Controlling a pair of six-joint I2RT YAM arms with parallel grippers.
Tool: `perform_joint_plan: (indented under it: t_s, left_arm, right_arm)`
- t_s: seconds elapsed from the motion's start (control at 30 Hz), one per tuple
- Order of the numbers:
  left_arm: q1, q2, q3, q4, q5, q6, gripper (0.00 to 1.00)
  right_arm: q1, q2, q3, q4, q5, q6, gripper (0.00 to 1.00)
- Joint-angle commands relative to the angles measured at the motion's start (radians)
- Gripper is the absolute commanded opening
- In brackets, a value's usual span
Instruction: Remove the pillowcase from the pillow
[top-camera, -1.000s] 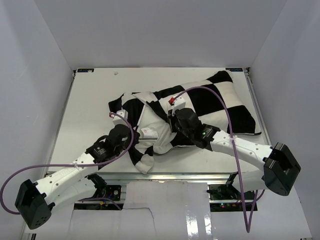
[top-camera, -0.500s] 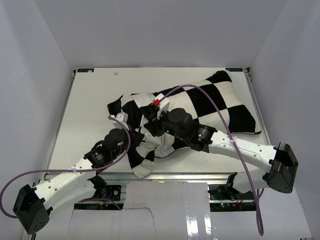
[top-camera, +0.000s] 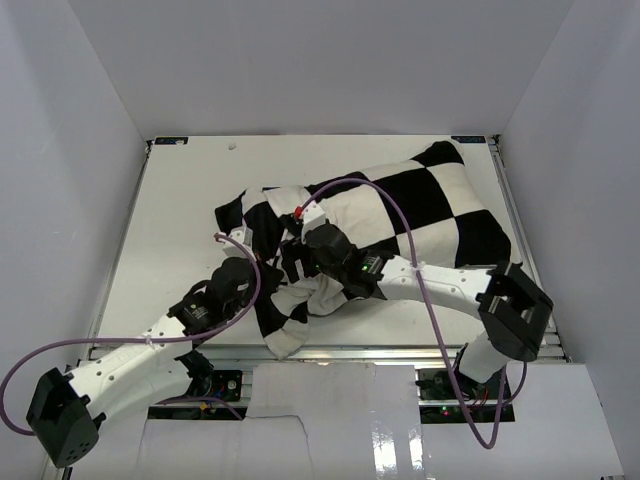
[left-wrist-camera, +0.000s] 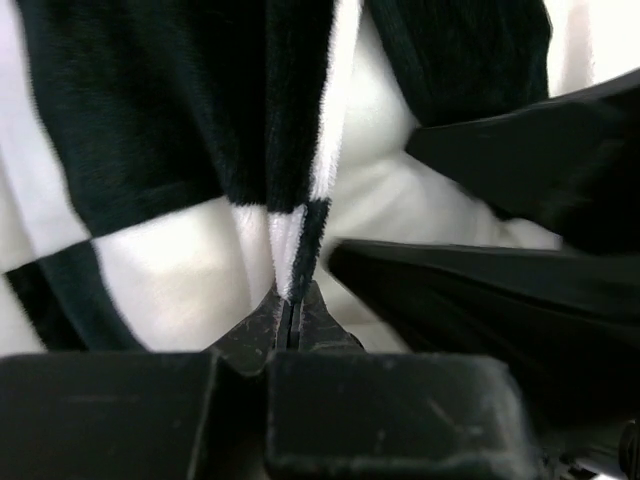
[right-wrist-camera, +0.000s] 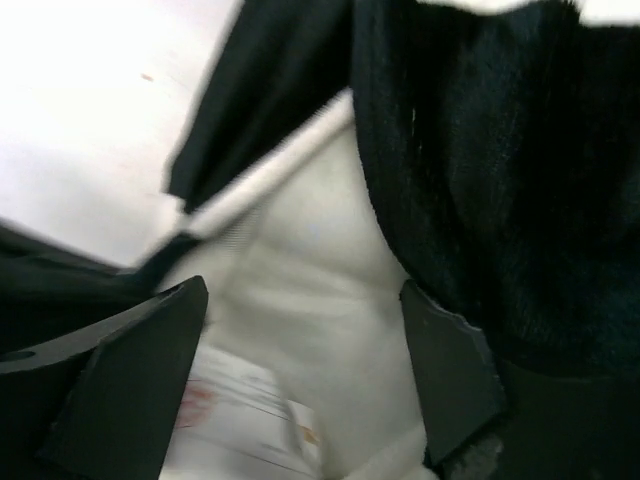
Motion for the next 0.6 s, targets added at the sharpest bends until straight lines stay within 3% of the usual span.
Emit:
perform_joint_plan:
  t_s: [0.0,0.13,0.2,0.23,0.33,0.37,0.4,0.57]
  left_arm:
    - [0.003,-0.064,0.012,-0.123,-0.1,-0.023,0.0]
    - [0.003,-0.108,-0.009,-0.171,-0.14,-0.046,0.0]
    - [0.003,-0.13,-0.012,-0.192,-0.158,-0.054,0.0]
    - [0.003,-0.134,-0.006,-0.202,-0.169,-0.055,0.0]
    - [0.003,-0.148,0.003,-0.235,-0.181,-0.06,0.0]
    - [0.003,-0.151,0.006,-0.238,-0.181,-0.06,0.0]
    - [0.003,-0.163,0.005,-0.24,-0.18,-0.057,0.0]
    - [0.003,-0.197,-0.005,-0.232,-0.155,-0.046,0.0]
  right_arm:
    - [0.001,0.102,0.018,-0.028,0.171,0.063,0.89]
    - [-0.005,0.198,0.025,-0.063,0.292,0.086,0.93]
    - [-0.014,0.243,0.034,-0.07,0.318,0.098,0.88]
    - [-0.022,0.254,0.032,-0.071,0.323,0.11,0.77]
    - [-0.074,0.268,0.029,-0.067,0.285,0.147,0.56]
    - [-0.092,0.266,0.038,-0.067,0.268,0.15,0.29]
    - [-0.123,0.265,0.044,-0.068,0.25,0.152,0.08]
    - [-0.203,0.126,0.02,-0.021,0.106,0.051,0.08]
